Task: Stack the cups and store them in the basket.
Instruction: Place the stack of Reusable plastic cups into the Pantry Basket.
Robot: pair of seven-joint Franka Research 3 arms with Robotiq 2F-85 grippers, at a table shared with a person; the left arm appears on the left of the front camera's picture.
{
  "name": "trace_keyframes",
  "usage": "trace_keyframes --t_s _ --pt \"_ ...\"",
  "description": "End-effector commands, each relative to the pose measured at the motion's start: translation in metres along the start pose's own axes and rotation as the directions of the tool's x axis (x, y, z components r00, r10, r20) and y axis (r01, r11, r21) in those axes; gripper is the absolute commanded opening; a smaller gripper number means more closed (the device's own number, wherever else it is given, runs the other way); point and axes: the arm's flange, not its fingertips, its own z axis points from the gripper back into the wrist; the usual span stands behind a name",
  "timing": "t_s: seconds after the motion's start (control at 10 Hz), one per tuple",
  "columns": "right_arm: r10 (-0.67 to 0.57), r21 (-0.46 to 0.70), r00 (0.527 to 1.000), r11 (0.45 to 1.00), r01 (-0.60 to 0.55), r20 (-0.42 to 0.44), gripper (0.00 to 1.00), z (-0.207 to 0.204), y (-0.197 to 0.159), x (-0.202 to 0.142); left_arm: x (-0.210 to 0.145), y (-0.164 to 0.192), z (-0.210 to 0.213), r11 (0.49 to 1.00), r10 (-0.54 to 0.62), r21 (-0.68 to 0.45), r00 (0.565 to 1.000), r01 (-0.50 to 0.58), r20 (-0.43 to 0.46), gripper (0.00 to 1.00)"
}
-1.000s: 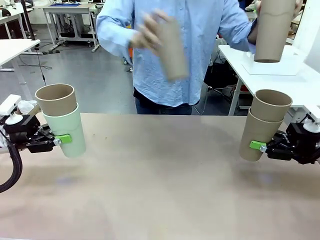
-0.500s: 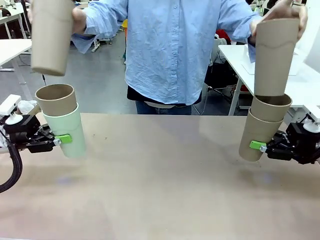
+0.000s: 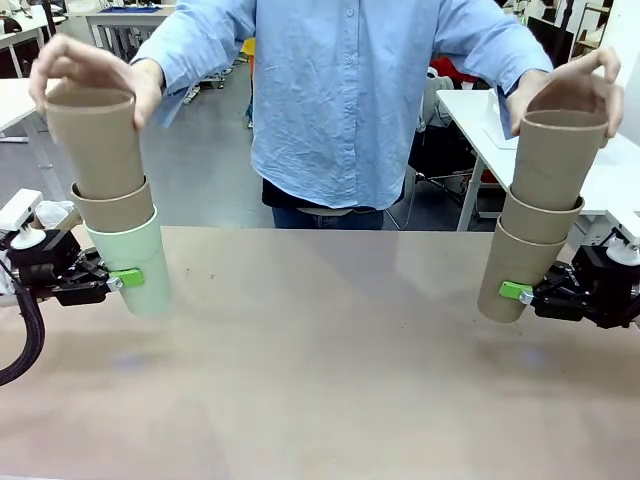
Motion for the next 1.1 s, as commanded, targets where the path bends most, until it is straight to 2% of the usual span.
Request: trace_keyframes --t_s 0.0,1.0 --pt "0.013 0.000 1.000 1.000 -0.013 0.000 0.84 -0.0004 -0.0004 0.0037 0.0020 0.0002 -0.0009 1.000 -0.006 0.008 1.000 0.006 0.010 0.87" --pt "0.013 0.000 1.000 1.000 -0.013 0.000 0.84 -0.0004 -0.0004 0.0037 0.0020 0.0002 -0.0009 1.000 -0.006 0.008 1.000 0.006 0.010 0.87"
